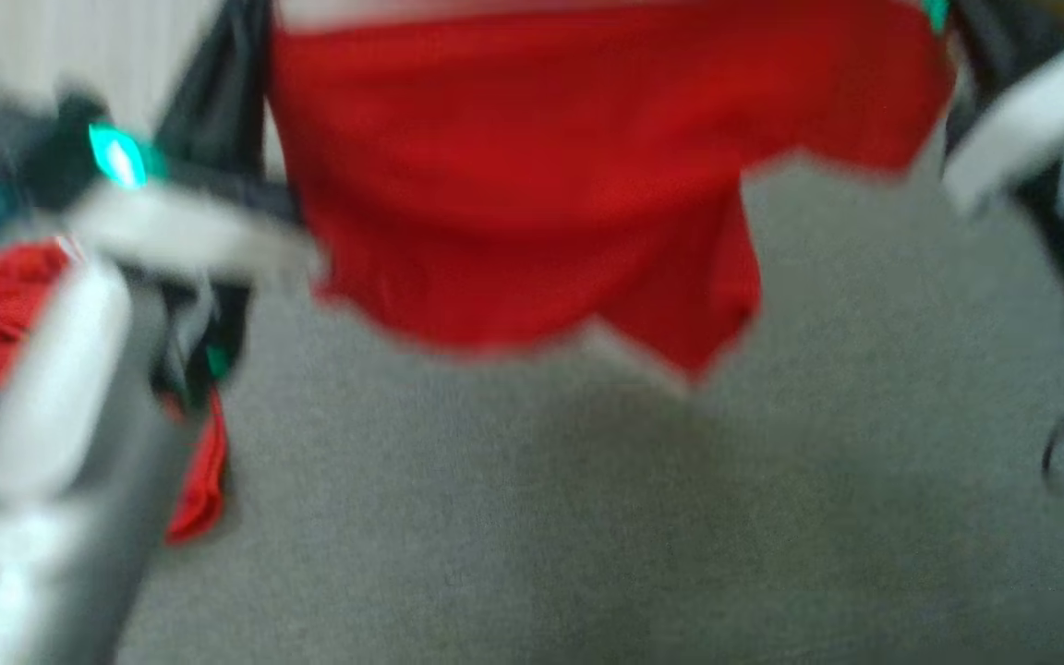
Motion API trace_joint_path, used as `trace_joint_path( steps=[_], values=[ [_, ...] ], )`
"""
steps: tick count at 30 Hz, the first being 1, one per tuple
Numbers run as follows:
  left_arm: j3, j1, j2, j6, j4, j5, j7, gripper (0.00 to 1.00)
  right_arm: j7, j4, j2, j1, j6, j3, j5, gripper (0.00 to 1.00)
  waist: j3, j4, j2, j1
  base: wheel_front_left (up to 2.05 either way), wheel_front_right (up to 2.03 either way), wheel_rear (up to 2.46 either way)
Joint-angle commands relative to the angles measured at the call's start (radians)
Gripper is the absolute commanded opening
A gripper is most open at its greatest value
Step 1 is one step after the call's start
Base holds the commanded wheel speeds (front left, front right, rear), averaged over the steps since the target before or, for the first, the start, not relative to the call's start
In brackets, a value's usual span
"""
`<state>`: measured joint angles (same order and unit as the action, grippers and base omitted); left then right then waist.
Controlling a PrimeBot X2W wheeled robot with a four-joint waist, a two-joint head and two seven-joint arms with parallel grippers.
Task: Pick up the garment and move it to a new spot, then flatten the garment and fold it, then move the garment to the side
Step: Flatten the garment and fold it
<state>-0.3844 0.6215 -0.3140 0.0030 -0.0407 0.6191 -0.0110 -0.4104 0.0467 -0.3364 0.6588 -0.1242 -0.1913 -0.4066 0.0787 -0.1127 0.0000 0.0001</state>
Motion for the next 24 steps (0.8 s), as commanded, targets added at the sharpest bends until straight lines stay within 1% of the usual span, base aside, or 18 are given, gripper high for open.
trace_joint_path(
  steps=[1,4,7,8,10,13,17,21,24],
  values=[
    [0.057,0.166,-0.033,-0.024,-0.048,-0.009,-0.001,0.00,0.039,0.038,0.003,0.148,-0.007,-0.011,0.011,0.00,0.145,-0.005,0.0000,-0.0001,0.00,0.00,0.00],
    [0.070,0.336,-0.023,-0.055,-0.198,-0.019,-0.030,0.00,0.126,0.183,0.016,0.322,-0.007,-0.044,0.035,0.00,0.232,-0.012,0.0000,-0.0001,0.00,0.00,0.00],
    [0.074,0.507,-0.017,-0.080,-0.327,-0.044,-0.084,0.00,0.247,0.331,0.037,0.492,-0.007,-0.053,0.073,0.00,0.297,-0.020,0.0000,-0.0001,0.00,0.00,0.00],
    [0.074,0.507,-0.017,-0.080,-0.327,-0.044,-0.084,0.00,0.247,0.331,0.037,0.492,-0.007,-0.053,0.073,0.00,0.297,-0.020,0.0000,-0.0001,0.00,0.00,0.00],
    [0.068,0.597,-0.007,-0.093,-0.397,-0.060,-0.127,0.00,0.339,0.427,0.055,0.583,-0.007,-0.040,0.105,0.00,0.326,-0.024,0.0000,-0.0001,0.00,0.00,0.00],
    [0.052,0.695,0.021,-0.111,-0.490,-0.066,-0.185,0.00,0.446,0.557,0.078,0.667,-0.007,-0.024,0.138,0.00,0.360,-0.024,0.0000,-0.0001,0.00,0.00,0.00],
    [0.025,0.722,0.064,-0.126,-0.590,-0.054,-0.229,0.00,0.521,0.706,0.107,0.684,-0.007,-0.026,0.143,0.00,0.383,-0.019,0.0000,-0.0001,0.00,0.00,0.00],
    [-0.006,0.658,0.106,-0.132,-0.660,-0.022,-0.245,0.00,0.536,0.821,0.115,0.630,-0.007,-0.111,0.123,0.00,0.388,-0.006,0.0000,-0.0001,0.00,0.00,0.00],
    [-0.059,0.575,0.123,-0.133,-0.675,0.010,-0.249,0.00,0.522,0.877,0.106,0.574,-0.007,-0.195,0.083,0.00,0.378,0.005,0.0000,-0.0001,0.00,0.00,0.00]
  ],
)
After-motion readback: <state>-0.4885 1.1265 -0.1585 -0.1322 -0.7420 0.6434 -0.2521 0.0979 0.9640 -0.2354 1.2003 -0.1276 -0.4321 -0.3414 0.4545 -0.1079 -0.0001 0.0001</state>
